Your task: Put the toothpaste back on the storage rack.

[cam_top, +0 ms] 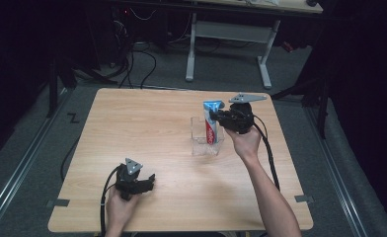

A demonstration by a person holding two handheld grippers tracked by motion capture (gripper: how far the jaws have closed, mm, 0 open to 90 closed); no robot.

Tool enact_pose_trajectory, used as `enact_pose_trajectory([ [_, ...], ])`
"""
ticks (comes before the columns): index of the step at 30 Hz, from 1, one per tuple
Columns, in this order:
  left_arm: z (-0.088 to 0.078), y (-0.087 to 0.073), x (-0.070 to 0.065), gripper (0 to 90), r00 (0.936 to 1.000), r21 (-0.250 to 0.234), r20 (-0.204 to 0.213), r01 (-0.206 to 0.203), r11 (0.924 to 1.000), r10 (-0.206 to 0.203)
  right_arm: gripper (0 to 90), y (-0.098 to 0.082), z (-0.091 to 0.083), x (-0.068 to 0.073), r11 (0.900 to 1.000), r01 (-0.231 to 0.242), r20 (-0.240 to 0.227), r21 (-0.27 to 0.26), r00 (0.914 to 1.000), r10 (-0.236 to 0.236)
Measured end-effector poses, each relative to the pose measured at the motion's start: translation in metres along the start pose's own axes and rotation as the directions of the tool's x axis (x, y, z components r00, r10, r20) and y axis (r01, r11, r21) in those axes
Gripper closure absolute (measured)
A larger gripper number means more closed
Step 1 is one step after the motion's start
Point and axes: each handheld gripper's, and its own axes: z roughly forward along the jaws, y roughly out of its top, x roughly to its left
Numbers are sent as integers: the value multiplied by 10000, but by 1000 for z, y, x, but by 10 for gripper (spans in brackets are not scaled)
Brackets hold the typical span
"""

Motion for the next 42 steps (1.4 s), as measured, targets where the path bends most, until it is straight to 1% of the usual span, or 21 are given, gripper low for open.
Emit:
enact_pose_trajectory([
  [6,0,0,0,197,10000,6,6,-5,10000,5,775,-9,7,-6,9991,-381,-16,182,9993,381],
  [15,0,0,0,196,10000,25,11,-16,10000,16,775,-15,14,-9,9972,-641,-29,396,9979,643],
  [18,0,0,0,195,10000,13,11,-8,10000,8,776,-17,15,-11,9951,-862,-94,486,9962,868],
  [21,0,0,0,195,10000,14,12,-5,10000,5,776,-21,16,-13,9939,-1020,-129,429,9946,1026],
  [24,0,0,0,195,10000,13,10,-8,10000,8,777,-27,17,-18,9896,-1388,-400,386,9893,1404],
  [26,0,0,0,195,10000,16,6,-10,10000,10,777,-28,15,-20,9881,-1492,-371,388,9879,1506],
  [30,0,0,0,196,10000,15,5,3,10000,-3,776,-27,15,-22,9891,-1397,-252,470,9897,1410],
  [33,0,0,0,196,10000,14,3,4,10000,-4,777,-28,14,-25,9893,-1390,-118,442,9901,1397],
  [35,0,0,0,196,10000,13,-1,2,10000,-1,777,-29,14,-27,9909,-1279,27,418,9918,1279],
  [39,0,0,0,196,10000,14,-7,-8,10000,8,776,-29,15,-27,9929,-1129,131,362,9936,1125],
  [42,0,0,0,196,10000,16,-3,10,10000,-10,776,-29,18,-28,9932,-1130,199,293,9935,1124],
])
